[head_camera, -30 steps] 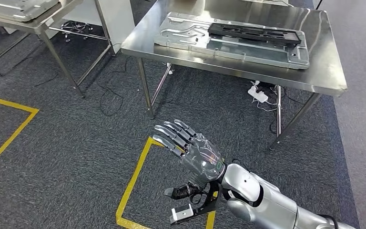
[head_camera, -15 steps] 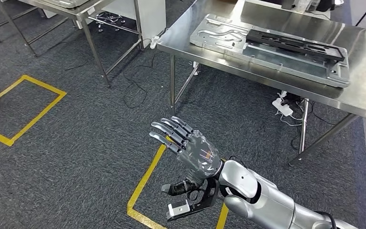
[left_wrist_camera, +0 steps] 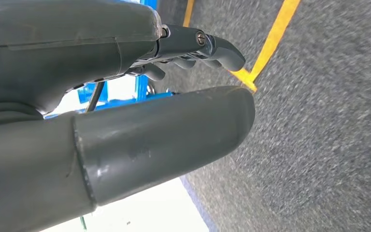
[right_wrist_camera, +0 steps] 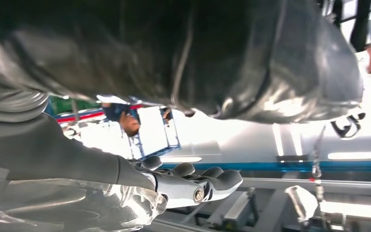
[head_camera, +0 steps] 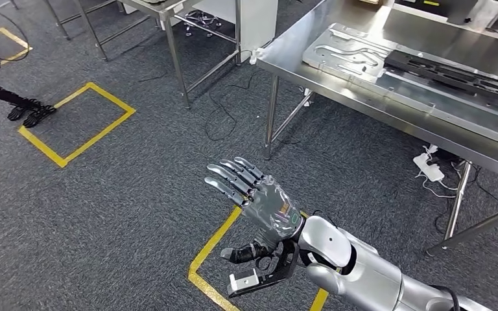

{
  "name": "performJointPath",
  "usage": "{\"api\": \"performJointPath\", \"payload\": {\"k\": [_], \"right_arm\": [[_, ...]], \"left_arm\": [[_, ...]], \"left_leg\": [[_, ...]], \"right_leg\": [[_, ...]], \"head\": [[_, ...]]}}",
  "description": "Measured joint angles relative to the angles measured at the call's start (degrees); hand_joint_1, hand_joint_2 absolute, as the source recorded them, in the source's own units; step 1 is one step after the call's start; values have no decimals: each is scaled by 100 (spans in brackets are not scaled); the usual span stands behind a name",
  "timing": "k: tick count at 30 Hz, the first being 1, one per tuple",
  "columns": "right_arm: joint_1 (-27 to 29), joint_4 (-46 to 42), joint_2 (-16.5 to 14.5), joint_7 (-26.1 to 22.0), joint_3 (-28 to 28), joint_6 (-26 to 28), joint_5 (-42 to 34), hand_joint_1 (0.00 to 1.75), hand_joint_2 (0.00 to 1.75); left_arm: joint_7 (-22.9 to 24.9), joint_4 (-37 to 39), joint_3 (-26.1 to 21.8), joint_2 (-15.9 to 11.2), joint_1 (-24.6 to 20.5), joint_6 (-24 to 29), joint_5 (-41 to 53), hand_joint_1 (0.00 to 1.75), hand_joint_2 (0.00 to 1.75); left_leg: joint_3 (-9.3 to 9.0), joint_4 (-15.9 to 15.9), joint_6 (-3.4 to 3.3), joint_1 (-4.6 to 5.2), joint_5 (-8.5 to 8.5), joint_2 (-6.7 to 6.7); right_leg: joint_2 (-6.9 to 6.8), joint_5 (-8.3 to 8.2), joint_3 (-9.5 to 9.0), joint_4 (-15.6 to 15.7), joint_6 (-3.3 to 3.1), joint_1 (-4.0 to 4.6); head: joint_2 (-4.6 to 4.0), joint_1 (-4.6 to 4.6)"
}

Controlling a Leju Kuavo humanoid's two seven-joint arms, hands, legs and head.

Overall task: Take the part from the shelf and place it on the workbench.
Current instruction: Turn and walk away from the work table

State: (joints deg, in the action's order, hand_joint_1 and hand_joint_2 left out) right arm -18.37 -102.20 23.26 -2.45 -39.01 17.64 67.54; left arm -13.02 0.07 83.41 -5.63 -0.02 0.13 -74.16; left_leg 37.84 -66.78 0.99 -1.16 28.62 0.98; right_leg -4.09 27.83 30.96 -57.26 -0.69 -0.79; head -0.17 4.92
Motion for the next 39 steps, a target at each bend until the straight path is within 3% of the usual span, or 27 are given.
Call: {"api": "performJointPath", "payload": {"k": [2, 3, 6, 8, 10, 12, 13, 14, 15, 17, 19, 21, 23, 25, 26, 28, 29, 31, 33, 34, 36, 37, 39], "right_arm": [[-4, 2, 0, -3, 0, 1, 0, 0, 0], [-7, 3, -1, -4, -1, 2, 0, 0, 0], [-19, 7, -5, -4, -5, 2, -1, 0, 0], [-23, 10, -5, -1, -8, 1, -14, 0, 0], [-10, 19, -4, 9, -9, -1, -32, 0, 0], [12, 34, -2, 15, -10, -3, -38, 0, 0], [19, 40, -2, 15, -11, -4, -39, 0, 0], [21, 44, -2, 15, -12, -4, -39, 0, 0], [21, 46, -2, 16, -13, -4, -39, 0, 0], [24, 46, 1, 16, -13, -2, -39, 0, 0], [37, 48, 8, 16, -13, 2, -32, 0, 0], [47, 47, 13, 20, -13, 10, 1, 0, 0], [51, 46, 14, 23, -14, 19, 60, 0, 0], [58, 48, 34, 31, -14, 26, 123, 0, 0], [64, 49, 58, 35, -10, 32, 145, 0, 0], [82, 50, 117, 27, 6, 50, 176, 0, 0], [89, 50, 141, 17, 23, 57, 188, 0, 0], [94, 50, 171, -2, 67, 64, 228, 0, 0], [95, 50, 196, -7, 108, 71, 261, 0, 0], [95, 50, 208, -7, 119, 76, 267, 0, 0], [96, 48, 219, -9, 128, 87, 270, 0, 0], [97, 47, 220, -10, 131, 91, 270, 0, 0], [105, 44, 233, -11, 144, 114, 272, 0, 0]], "left_arm": [[32, 0, 0, -3, -6, -6, 23, 0, 0], [48, 0, 0, -3, -8, -5, 26, 0, 0], [93, 0, 0, -3, 10, 0, 40, 0, 0], [116, 0, 0, -6, 13, 9, 60, 0, 0], [128, 0, 0, -11, 1, 21, 75, 0, 0], [132, 0, 0, -15, -5, 35, 78, 0, 0], [132, 0, 0, -16, -4, 39, 78, 0, 0], [132, 0, 0, -16, -2, 42, 79, 0, 0], [133, 0, 0, -16, 0, 43, 79, 0, 0], [132, 0, 0, -14, -4, 45, 80, 0, 0], [126, 0, 0, -13, -3, 51, 85, 0, 0], [105, 0, -1, -12, 23, 56, 107, 0, 0], [73, 0, -1, -10, 45, 59, 143, 0, 0], [29, 0, -3, -15, 30, 56, 161, 0, 0], [-7, 0, -8, -18, 20, 49, 157, 0, 0], [-97, 0, -28, -20, 27, 8, 140, 0, 0], [-149, 0, -43, -20, 44, -18, 138, 0, 0], [-228, 0, -79, -21, 79, -61, 139, 0, 0], [-273, 0, -109, -22, 93, -78, 140, 0, 0], [-284, 0, -120, -22, 98, -82, 141, 0, 0], [-291, 0, -134, -22, 117, -90, 142, 0, 0], [-290, 0, -140, -22, 130, -92, 144, 0, 0], [-273, 0, -148, -22, 143, -92, 158, 0, 0]], "left_leg": [[-363, 667, -38, 24, -215, 217], [-432, 812, -69, 39, -237, 270], [-409, 856, -175, 54, -251, 116], [-425, 901, -252, 34, -291, -2], [-418, 917, -297, 35, -317, -121], [-399, 908, -311, 57, -324, -263], [-394, 899, -313, 68, -325, -341], [-393, 887, -312, 75, -325, -416], [-394, 872, -309, 80, -322, -494], [-379, 843, -284, 83, -322, -636], [-338, 840, -230, 68, -342, -757], [-313, 862, -159, 55, -369, -857], [-240, 706, -109, 72, -259, -688], [36, 113, -74, 76, 83, -344], [226, -282, -54, 65, 271, -236], [427, -731, -17, 39, 402, -151], [360, -633, -4, 25, 307, -124], [-64, 108, 3, 9, -32, 49], [-400, 720, -44, 32, -213, 239], [-447, 825, -78, 49, -219, 275], [-434, 846, -158, 72, -237, 143], [-441, 870, -197, 70, -255, 82], [-461, 918, -268, 56, -295, -33]], "right_leg": [[-117, 54, -10, -52, 65, 23], [-167, 72, -16, -67, 98, 37], [-261, 105, -52, -71, 200, 35], [-14, 290, 20, -289, 256, 2], [301, 654, 316, -920, 271, -10], [383, 875, 649, -1559, 264, -4], [393, 831, 709, -1641, 254, -1], [408, 679, 665, -1507, 236, 1], [464, 447, 519, -1163, 210, 3], [707, 129, 209, -451, 154, 3], [824, 69, 95, -163, 121, 19], [701, 37, 76, -111, 80, 19], [559, -3, 26, -27, 6, -6], [396, -16, 1, 15, -44, 0], [310, -14, 5, 12, -55, 10], [144, 0, 10, 3, -53, 19], [69, 9, 8, -4, -44, 18], [-60, 44, -7, -34, -4, 16], [-165, 92, -20, -74, 62, 40], [-214, 105, -29, -83, 96, 55], [-312, 117, -56, -71, 165, 55], [-268, 148, -66, -91, 201, 38], [33, 370, 46, -382, 249, 4]], "head": [[0, 2], [0, 4], [0, 8], [0, 9], [0, 9], [0, 9], [0, 8], [0, 8], [0, 8], [0, 8], [0, 10], [0, 13], [0, 6], [0, -3], [0, -5], [0, -5], [0, -5], [0, -5], [0, -2], [0, 1], [0, 5], [0, 5], [0, 8]]}}
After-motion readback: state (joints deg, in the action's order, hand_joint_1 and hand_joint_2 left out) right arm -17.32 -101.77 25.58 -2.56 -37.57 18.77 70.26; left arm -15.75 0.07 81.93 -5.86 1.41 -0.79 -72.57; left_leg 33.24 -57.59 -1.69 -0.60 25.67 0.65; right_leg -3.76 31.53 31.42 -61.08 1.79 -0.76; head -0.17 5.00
